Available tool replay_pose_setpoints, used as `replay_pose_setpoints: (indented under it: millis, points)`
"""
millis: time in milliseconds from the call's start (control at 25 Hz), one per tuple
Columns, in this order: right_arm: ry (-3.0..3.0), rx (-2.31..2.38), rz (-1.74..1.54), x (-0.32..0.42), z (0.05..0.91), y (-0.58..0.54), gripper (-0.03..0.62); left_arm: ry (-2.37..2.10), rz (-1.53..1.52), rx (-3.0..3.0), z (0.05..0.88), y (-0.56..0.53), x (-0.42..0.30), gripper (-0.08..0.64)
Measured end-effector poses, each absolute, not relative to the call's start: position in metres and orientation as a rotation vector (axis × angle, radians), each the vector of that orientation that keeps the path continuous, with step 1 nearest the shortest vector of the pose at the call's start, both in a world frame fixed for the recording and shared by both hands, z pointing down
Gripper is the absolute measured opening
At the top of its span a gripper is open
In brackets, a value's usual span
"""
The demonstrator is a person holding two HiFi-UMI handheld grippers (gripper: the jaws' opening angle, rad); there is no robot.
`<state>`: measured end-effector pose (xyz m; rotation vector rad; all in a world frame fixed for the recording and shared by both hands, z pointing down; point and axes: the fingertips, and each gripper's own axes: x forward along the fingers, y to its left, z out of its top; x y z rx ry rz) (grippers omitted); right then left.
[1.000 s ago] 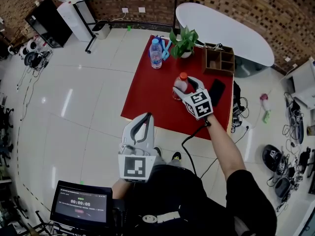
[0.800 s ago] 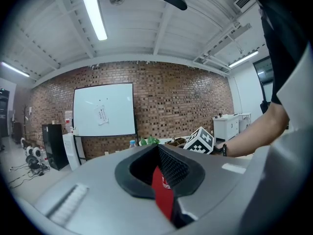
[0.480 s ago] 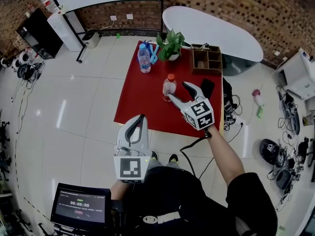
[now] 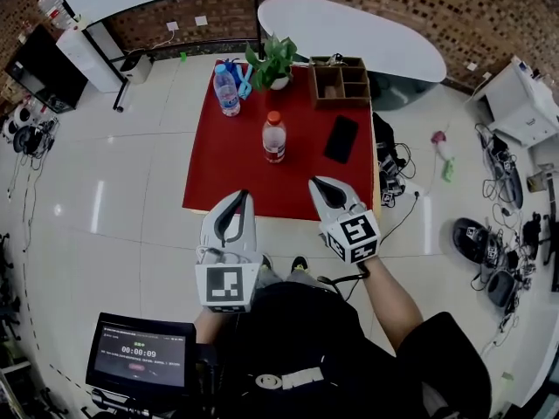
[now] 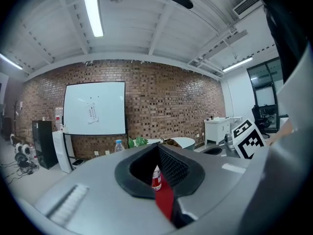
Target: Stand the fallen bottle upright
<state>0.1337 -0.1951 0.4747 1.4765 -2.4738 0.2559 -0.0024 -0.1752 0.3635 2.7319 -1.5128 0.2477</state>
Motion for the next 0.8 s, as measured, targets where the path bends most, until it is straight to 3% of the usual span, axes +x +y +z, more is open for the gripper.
replay_pose_setpoints:
  millis: [400,800]
  points:
    - [-2.548,1.432,0.257,0.174,0.457,-0.176,0.002,-1.531,0.323,2.744,0.373,-0.158,0.056,0.006]
    - [-2.64,1.372,0.324,0.142,0.456,-0.151,0.002,-1.53,0.385,2.698,0.385,-0.133,0.058,0.006]
